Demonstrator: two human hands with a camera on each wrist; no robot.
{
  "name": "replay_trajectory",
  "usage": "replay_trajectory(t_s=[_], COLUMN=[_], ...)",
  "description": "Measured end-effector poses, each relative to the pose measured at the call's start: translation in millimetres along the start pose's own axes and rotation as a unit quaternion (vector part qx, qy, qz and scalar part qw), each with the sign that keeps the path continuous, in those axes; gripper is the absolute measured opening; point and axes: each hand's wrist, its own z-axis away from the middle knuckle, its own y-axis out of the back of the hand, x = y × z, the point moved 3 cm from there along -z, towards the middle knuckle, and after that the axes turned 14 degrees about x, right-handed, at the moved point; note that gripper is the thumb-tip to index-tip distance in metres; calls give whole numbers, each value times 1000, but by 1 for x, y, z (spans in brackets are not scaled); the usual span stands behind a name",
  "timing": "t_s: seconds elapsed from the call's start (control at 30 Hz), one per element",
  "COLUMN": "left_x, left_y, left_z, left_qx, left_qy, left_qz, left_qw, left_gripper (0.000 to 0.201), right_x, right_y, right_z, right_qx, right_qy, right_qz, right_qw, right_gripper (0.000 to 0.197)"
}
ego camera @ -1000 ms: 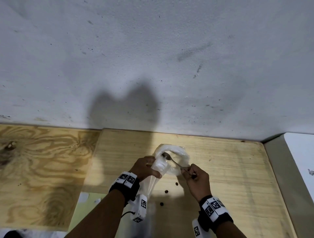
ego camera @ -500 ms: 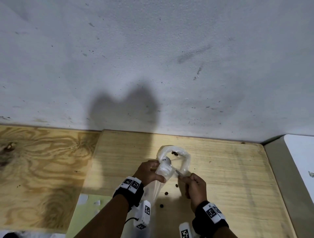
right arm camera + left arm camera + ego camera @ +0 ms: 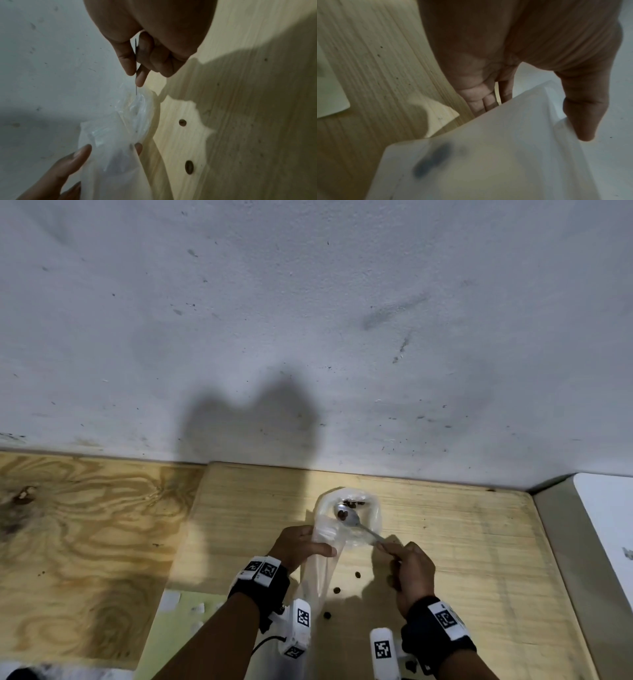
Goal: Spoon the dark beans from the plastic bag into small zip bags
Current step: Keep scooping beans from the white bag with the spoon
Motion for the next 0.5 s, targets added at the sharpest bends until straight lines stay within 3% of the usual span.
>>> replay_trajectory(t_s=[0.3, 0.5], left_x=[10, 16], left_y=[-4, -3], left_z=[9, 16], left_qx=[-5, -24], left_qy=[-14, -35], left_qz=[3, -11], left_qw=[1000, 999], left_gripper=[48, 38], right_x=[-8, -20], right_y=[3, -6], right_z=[3, 17], right_qx=[87, 144], right_qy=[125, 244], right_qz=[27, 86], right_qw=[988, 955], right_gripper=[53, 42])
